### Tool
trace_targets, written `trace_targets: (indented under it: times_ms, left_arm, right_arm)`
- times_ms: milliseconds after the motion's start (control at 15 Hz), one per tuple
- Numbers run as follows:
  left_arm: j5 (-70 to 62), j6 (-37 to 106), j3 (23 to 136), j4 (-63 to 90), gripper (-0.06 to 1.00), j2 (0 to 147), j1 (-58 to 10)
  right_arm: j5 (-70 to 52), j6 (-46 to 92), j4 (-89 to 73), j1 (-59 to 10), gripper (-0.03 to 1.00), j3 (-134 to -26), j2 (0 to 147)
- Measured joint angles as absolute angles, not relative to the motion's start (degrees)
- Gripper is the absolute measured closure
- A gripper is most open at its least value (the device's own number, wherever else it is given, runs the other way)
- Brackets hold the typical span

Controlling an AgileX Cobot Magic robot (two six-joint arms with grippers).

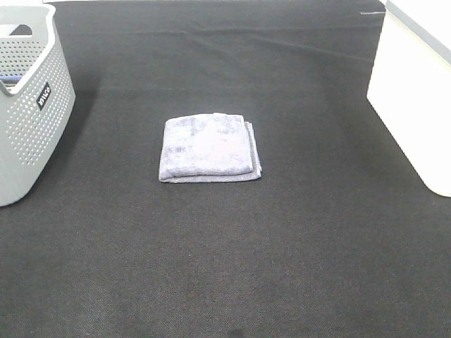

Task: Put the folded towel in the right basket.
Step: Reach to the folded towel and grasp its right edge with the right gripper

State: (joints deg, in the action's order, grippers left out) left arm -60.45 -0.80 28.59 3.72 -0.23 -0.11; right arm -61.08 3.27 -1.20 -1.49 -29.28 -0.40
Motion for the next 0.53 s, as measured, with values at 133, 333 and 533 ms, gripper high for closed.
trace_targets:
  times_ms: [133,333,533]
  left_arm:
    - [-60.4,-0.8,28.6,3.7,-0.02,-0.2,-0.1]
    - [-60.4,-0.8,28.6,3.7,-0.02,-0.2,-0.1]
    - [-60.4,-0.8,28.6,3.7,-0.02,-0.2,-0.1]
  right_arm:
    - [-61.1,3.3,-1.2,-1.5,0.2,-29.3,-0.4]
    - [-61.1,3.3,-1.2,-1.5,0.2,-29.3,-0.4]
    - [-61.1,3.3,-1.2,-1.5,0.2,-29.3,-0.4]
